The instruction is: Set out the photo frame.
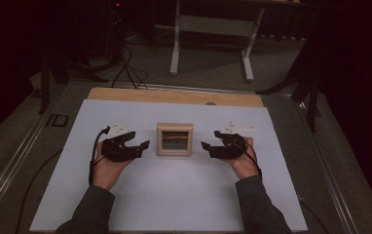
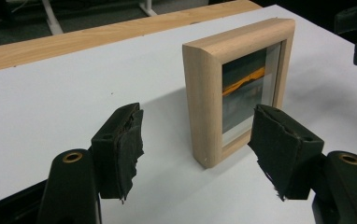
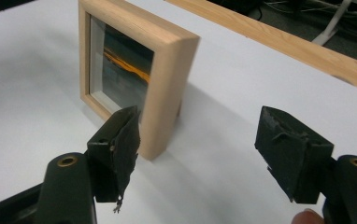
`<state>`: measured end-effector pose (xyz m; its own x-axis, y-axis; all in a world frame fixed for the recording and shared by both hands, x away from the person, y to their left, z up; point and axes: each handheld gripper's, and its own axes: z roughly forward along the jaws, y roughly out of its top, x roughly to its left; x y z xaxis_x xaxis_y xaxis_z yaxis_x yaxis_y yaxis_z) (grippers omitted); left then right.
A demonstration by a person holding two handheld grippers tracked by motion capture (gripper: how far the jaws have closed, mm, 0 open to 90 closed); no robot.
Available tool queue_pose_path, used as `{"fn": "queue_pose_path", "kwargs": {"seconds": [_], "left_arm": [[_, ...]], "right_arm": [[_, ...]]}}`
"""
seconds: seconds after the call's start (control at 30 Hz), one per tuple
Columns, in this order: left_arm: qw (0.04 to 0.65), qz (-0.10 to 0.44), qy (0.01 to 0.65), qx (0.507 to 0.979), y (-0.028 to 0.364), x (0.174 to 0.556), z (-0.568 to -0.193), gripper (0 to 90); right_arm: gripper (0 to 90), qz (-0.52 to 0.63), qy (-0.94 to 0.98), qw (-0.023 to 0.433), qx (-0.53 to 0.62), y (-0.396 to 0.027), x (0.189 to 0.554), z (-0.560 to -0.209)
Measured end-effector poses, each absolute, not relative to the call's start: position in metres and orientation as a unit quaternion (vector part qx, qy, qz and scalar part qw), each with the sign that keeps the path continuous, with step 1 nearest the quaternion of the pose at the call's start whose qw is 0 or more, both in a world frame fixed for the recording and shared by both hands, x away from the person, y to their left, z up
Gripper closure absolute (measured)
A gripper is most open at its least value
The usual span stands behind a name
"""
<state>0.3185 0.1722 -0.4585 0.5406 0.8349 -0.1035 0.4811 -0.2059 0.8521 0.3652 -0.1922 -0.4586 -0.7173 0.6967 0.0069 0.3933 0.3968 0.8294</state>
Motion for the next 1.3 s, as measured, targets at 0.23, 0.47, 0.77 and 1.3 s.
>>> {"fn": "queue_pose_path", "kwargs": {"seconds": [0.23,0.47,0.77,1.3], "left_arm": [[0.452,0.201,0.437,0.751,0.184,0.305,-0.459,34.2],[0.449,0.207,0.438,0.751,0.198,0.287,-0.467,34.0],[0.448,0.213,0.444,0.746,0.211,0.272,-0.478,34.0],[0.429,0.222,0.471,0.738,0.233,0.251,-0.495,33.9]], "right_arm": [[30.5,0.437,0.811,0.178,0.346,-0.215,0.356,-0.464],[30.4,0.437,0.809,0.193,0.344,-0.234,0.337,-0.469],[30.4,0.45,0.801,0.208,0.337,-0.252,0.316,-0.475],[30.8,0.459,0.784,0.223,0.354,-0.278,0.291,-0.492]]}}
